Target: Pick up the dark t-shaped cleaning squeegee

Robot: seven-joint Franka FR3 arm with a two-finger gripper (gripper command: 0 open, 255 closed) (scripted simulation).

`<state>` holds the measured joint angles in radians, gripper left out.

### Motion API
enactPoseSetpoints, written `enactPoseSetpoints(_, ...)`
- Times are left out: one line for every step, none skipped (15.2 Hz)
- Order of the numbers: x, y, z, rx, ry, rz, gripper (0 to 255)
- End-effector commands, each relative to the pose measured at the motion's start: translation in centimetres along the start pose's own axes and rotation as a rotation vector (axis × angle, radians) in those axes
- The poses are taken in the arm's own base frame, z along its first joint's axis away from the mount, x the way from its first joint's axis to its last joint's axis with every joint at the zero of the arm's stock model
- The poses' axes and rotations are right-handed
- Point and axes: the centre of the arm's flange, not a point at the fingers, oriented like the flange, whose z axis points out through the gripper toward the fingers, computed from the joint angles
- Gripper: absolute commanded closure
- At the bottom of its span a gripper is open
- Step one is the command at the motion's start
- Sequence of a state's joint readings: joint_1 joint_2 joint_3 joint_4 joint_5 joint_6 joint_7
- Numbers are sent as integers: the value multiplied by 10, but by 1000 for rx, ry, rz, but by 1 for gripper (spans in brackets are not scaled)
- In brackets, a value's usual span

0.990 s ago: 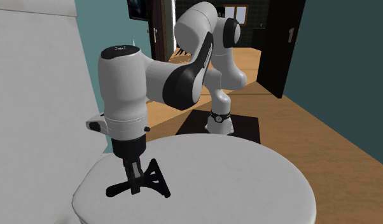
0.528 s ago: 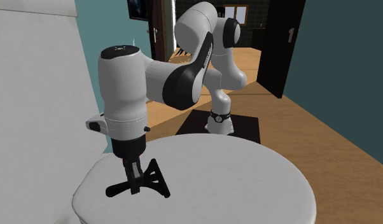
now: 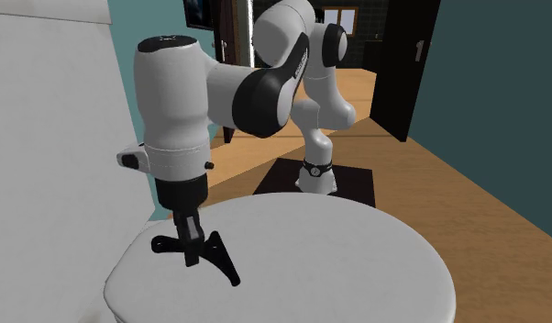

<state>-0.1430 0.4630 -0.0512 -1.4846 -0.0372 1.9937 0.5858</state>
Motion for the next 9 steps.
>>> enactPoseSetpoints(0, 1, -11, 0, 0, 0, 255)
enactPoseSetpoints(1, 1, -16, 0, 0, 0, 255)
enactPoseSetpoints(1, 1, -21, 0, 0, 0, 255)
enactPoseSetpoints(1, 1, -27, 0, 0, 0, 255)
enactPoseSetpoints(2, 1, -32, 0, 0, 0, 255)
enactPoseSetpoints(2, 2, -37, 0, 0, 0, 255)
enactPoseSetpoints(2, 2, -42, 0, 0, 0, 255)
enactPoseSetpoints(3, 2, -43, 0, 0, 0, 255)
enactPoseSetpoints(3, 2, -43, 0, 0, 0, 255)
